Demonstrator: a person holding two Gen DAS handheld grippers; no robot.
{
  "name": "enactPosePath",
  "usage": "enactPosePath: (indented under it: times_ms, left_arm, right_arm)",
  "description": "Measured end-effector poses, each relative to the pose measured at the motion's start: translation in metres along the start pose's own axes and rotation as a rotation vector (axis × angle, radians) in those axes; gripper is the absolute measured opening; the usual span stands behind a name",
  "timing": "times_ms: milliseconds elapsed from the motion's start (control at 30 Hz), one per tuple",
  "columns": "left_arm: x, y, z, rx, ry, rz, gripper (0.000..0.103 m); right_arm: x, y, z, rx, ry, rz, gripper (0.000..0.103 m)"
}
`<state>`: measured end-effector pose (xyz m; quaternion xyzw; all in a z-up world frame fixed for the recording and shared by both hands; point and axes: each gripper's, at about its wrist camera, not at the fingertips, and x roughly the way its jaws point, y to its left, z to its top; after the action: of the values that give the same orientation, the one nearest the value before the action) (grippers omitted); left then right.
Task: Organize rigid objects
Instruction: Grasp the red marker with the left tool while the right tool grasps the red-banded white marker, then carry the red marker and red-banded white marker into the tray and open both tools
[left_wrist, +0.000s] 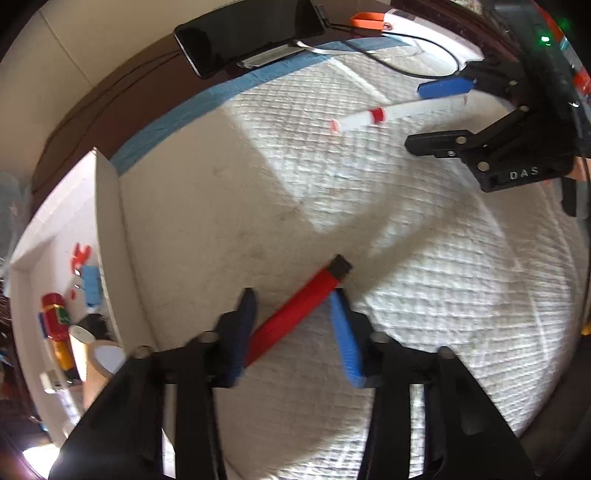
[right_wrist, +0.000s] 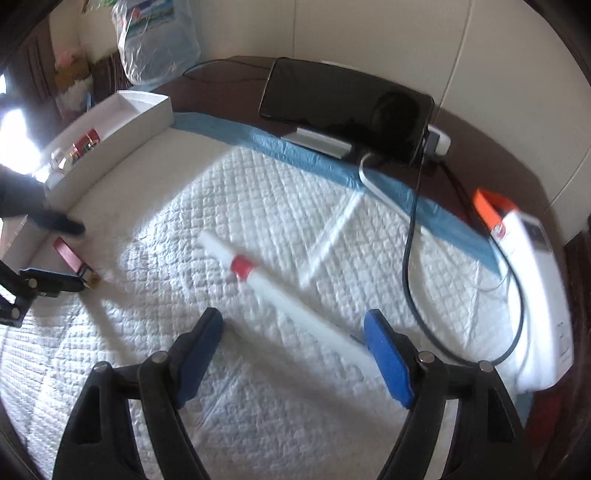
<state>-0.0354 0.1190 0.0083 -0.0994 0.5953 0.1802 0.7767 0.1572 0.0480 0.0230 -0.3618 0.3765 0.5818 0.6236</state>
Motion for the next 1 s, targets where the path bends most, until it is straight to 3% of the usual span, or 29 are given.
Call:
enactPosePath:
  times_ms: [67, 133, 167, 367, 633, 1000]
  left_arm:
    - [-0.001, -0.006, -0.003, 0.005, -0.007, 0.005, 0.025]
    - [-0.002, -0.008, -0.010, -0.024, -0.014, -0.027, 0.011]
    - [-0.003, -0.010, -0.012, -0.037, -0.019, -0.036, 0.012]
    - [-0.010, -0.013, -0.031, -0.126, -0.058, -0.069, 0.011]
    - [-0.051, -0.007, -0.039, -0.225, -0.166, -0.079, 0.012]
    - [-0.136, 0.007, -0.039, -0.290, -0.399, -0.020, 0.012]
  right_arm:
    - [-0.004, -0.002, -0.004, 0.009, 0.011, 0.020, 0.076]
    - [-0.013, -0.005, -0.007, 0.028, 0.015, 0.055, 0.042]
    - [-0.015, -0.006, -0.010, 0.046, 0.031, 0.100, 0.011]
    - [-0.030, 0.005, -0.030, 0.092, 0.027, 0.157, 0.010]
    - [-0.088, -0.009, -0.036, 0.343, -0.201, 0.275, 0.010]
    - [-0.172, 0.018, -0.008, 0.323, -0.447, 0.294, 0.010]
